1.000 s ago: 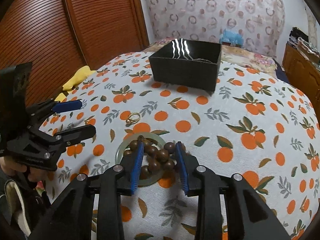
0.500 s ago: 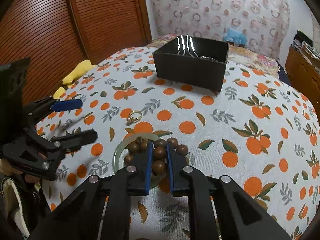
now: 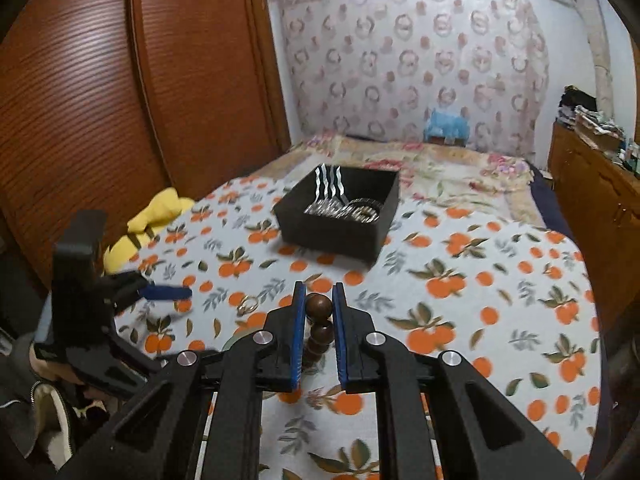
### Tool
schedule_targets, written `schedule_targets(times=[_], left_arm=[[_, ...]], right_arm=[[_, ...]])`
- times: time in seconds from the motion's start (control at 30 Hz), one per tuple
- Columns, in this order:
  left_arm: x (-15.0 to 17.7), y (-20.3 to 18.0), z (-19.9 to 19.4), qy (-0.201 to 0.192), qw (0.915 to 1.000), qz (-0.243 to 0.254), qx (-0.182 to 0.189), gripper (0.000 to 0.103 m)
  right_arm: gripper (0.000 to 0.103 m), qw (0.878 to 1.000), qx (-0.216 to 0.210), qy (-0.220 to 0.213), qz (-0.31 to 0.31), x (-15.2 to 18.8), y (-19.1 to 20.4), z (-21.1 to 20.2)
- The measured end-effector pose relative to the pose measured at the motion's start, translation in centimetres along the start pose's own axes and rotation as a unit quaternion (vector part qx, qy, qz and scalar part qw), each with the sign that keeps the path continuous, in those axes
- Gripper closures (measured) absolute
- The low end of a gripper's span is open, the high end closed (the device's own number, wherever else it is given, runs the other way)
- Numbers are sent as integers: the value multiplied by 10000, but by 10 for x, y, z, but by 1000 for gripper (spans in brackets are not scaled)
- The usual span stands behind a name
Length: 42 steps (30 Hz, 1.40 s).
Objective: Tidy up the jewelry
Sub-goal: 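Lift the bead bracelet with the right tool while the left tool grasps the pale jade bangle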
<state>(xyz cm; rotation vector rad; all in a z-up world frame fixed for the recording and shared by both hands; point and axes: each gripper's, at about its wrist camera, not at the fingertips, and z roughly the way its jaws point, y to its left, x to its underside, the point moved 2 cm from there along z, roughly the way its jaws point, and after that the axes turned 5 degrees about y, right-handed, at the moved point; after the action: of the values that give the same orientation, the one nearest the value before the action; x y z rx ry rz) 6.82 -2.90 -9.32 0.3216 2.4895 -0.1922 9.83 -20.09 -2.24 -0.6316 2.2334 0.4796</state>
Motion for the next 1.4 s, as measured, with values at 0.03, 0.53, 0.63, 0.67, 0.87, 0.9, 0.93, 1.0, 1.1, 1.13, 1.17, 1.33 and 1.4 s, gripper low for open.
schedule_targets(times=[0.03, 0.53, 0.63, 0.67, 0.87, 0.9, 0.93, 1.0, 1.1, 1.13, 1.17, 1.33, 1.4], left_arm=[[-1, -4, 1, 18, 10000, 54, 59, 12], [-12, -42, 30, 456, 9964, 670, 259, 12], [-10, -46, 35, 502, 9956, 761, 206, 12], [-10, -47, 37, 522, 9955, 773, 174, 12], [-8, -51, 35, 382, 9949, 935, 68, 28], [-8, -51, 34, 374, 9947, 952, 84, 34], [-9, -52, 34, 381, 9947, 957, 73, 34], [-9, -50, 35, 368, 9948, 944, 104, 34], [-13, -44, 34, 332, 9957, 855, 95, 34], [-15, -42, 32, 298, 9962, 808, 114, 34], [-18, -39, 30, 272, 9966, 765, 131, 34], [-40, -30, 19, 92, 9976, 685, 62, 34], [-52, -24, 15, 7, 9981, 609, 35, 34]], right_arm=[[88, 10000, 24, -43, 15, -1, -3, -3], [88, 9990, 286, -132, 329, 10, -44, -15], [88, 9989, 286, -138, 343, 11, -47, -14], [88, 9989, 283, -138, 343, 11, -47, -13], [88, 9991, 262, -101, 323, 12, -50, -10], [88, 9991, 261, -87, 314, 13, -51, -8], [88, 9991, 264, -77, 313, 13, -52, -7], [88, 9992, 250, -61, 315, 12, -54, -3], [88, 9992, 237, -61, 315, 9, -57, 1], [88, 9992, 230, -67, 315, 9, -57, 1], [88, 9992, 225, -74, 311, 6, -57, 2], [88, 9995, 193, -148, 184, -11, -56, 3], [88, 9997, 146, -171, 117, -20, -54, 4]])
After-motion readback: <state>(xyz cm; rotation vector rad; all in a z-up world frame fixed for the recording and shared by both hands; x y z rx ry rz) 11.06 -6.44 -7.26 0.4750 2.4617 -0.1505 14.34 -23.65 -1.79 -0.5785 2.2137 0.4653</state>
